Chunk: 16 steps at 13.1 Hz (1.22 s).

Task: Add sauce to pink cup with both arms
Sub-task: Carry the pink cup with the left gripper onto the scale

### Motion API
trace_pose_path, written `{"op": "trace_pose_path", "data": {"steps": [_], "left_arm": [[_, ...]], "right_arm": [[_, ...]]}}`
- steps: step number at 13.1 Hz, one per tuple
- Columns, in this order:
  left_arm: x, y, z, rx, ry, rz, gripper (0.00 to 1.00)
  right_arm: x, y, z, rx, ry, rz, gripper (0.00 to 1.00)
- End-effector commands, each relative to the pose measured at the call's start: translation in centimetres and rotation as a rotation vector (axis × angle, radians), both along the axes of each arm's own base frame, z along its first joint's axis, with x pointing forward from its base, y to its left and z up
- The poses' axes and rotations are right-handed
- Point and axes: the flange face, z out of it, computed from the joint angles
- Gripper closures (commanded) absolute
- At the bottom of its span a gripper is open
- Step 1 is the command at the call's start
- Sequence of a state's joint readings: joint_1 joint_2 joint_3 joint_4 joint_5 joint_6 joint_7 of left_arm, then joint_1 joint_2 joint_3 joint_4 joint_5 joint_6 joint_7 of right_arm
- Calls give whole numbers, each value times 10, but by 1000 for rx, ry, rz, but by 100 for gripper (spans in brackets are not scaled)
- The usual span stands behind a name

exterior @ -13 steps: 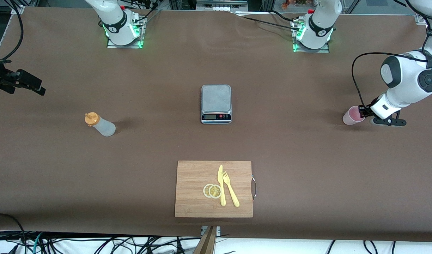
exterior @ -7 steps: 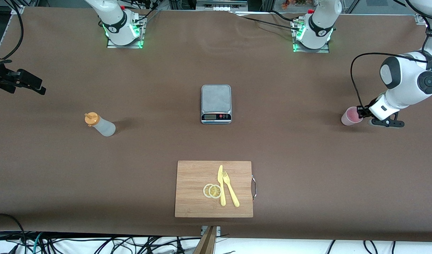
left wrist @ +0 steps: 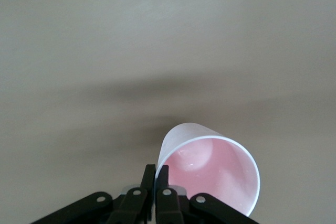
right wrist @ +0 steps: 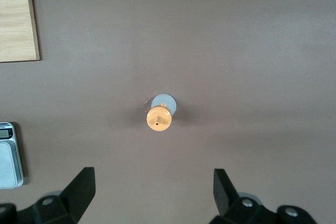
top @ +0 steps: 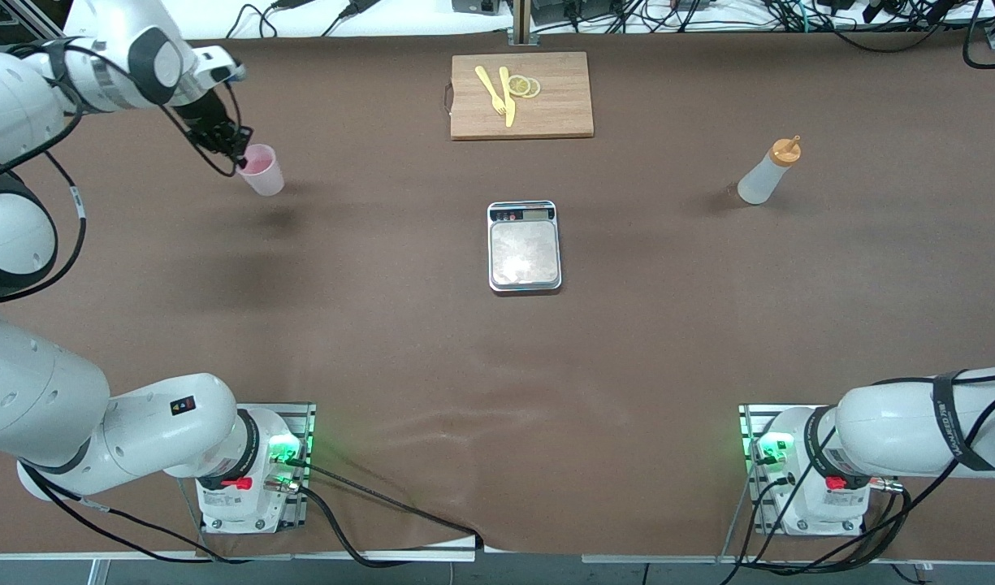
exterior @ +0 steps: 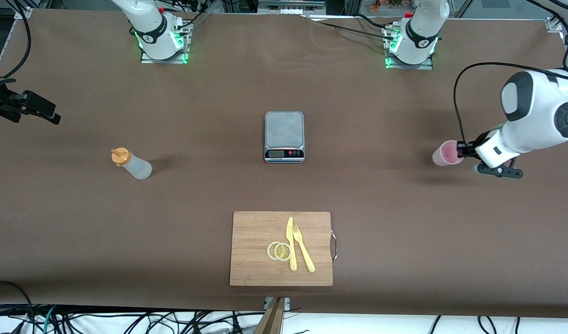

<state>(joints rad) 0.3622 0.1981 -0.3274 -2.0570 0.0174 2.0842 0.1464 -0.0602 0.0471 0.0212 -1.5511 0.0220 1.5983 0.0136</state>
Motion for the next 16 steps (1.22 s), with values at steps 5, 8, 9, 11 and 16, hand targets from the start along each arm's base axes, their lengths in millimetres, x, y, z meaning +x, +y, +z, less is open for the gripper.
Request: {"op": "trace_pose_path", "data": {"steps": [5,8,9,11,16], "left_arm": [[-10,-168,20,-48,21,36,100],[-22,-261,34,-113,43,100,100],[-35,-298,34,-104,58,124,100],[-56,-356,24,-111,63,176,100],[-104,-453,-8,-174,57,271,100]], "right_arm": [[-2,-1,2,2,2,-1,0],[-2,-1,3,2,-5,-1,0],[-2,-1,3,2,-5,-1,0],[-2,-1,3,2,-5,-1,0],[-1,-3,2,2,-5,-3,0]]}}
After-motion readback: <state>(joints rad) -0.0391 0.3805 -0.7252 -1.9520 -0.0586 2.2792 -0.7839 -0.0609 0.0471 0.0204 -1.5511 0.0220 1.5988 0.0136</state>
